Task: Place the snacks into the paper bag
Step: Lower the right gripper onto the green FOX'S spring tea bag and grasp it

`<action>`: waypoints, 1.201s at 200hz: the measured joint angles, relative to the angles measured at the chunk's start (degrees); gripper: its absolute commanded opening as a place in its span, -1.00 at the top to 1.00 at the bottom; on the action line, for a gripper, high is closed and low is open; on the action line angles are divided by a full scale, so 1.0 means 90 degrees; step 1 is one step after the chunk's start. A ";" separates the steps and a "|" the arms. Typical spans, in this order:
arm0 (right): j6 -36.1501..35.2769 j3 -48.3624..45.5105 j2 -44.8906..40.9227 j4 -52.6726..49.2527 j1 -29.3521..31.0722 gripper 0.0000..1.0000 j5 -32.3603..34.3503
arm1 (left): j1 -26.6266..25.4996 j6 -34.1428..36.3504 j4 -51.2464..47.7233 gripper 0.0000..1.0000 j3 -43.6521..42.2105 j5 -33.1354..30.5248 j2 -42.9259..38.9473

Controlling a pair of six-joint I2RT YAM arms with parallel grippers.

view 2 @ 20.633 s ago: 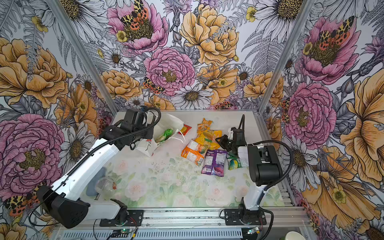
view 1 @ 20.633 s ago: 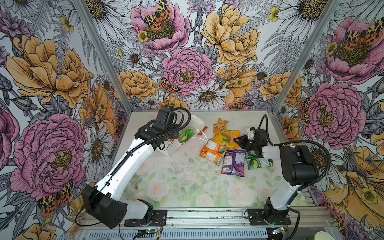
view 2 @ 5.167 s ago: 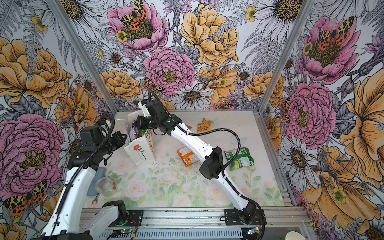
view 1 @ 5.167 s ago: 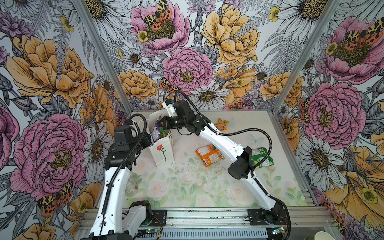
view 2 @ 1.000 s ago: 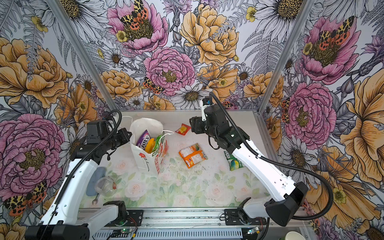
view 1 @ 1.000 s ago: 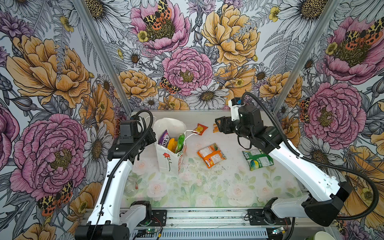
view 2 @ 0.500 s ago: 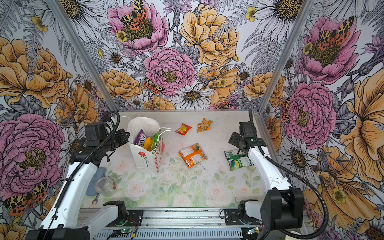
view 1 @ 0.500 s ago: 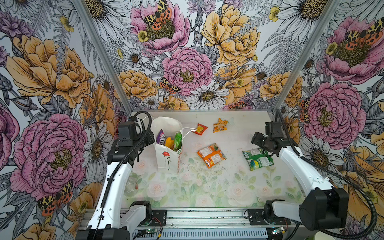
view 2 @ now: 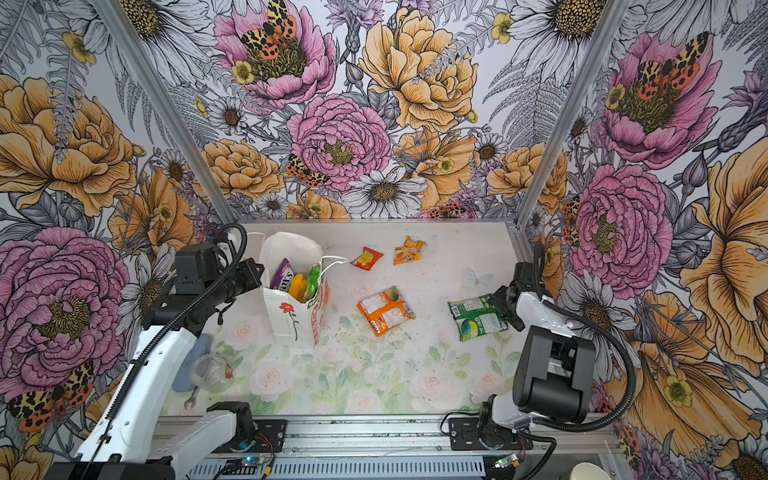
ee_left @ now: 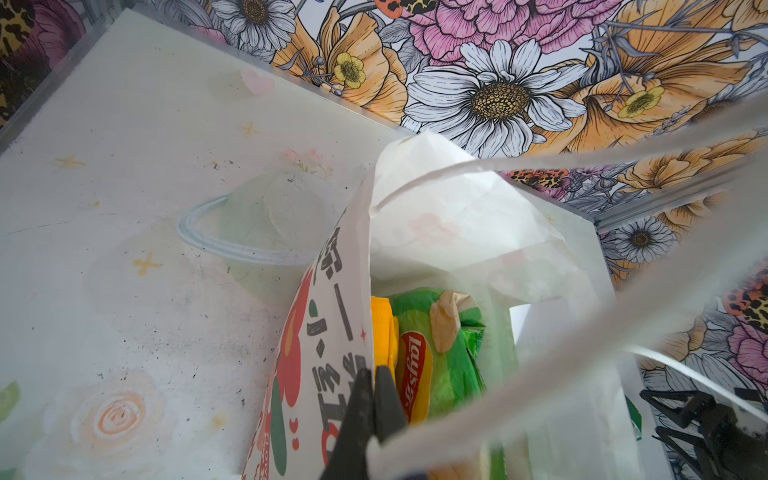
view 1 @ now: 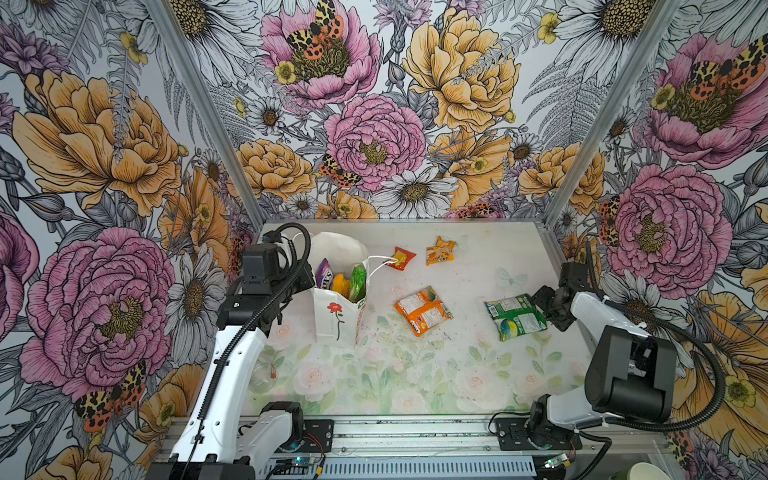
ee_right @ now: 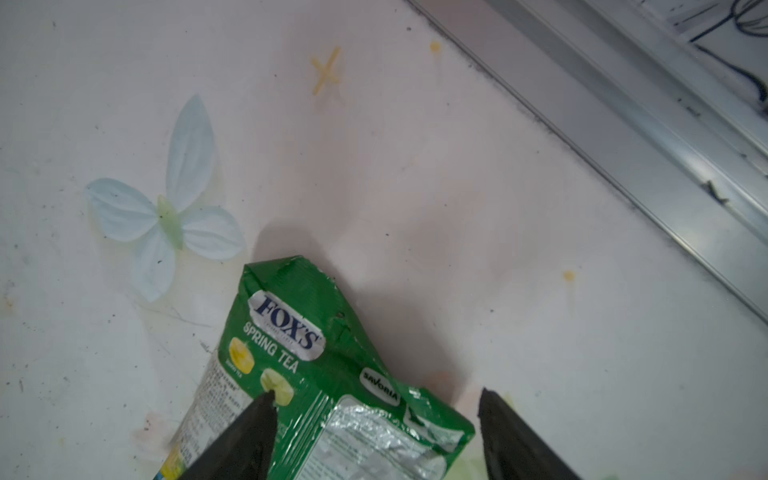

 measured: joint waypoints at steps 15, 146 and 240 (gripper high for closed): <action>-0.0095 0.0002 0.0216 0.0107 -0.0041 -0.57 0.0010 | -0.0032 0.0002 0.0000 0.95 0.0000 -0.0019 -0.0012; 0.0304 -0.0452 0.0418 0.0852 0.1464 -0.33 -0.0799 | -0.0039 0.0002 -0.0022 0.94 0.0000 -0.0104 -0.0034; 0.0396 -0.0452 0.0012 0.0731 0.2132 -0.05 -0.1348 | 0.0019 0.0002 -0.0044 0.93 0.0000 -0.0102 -0.0034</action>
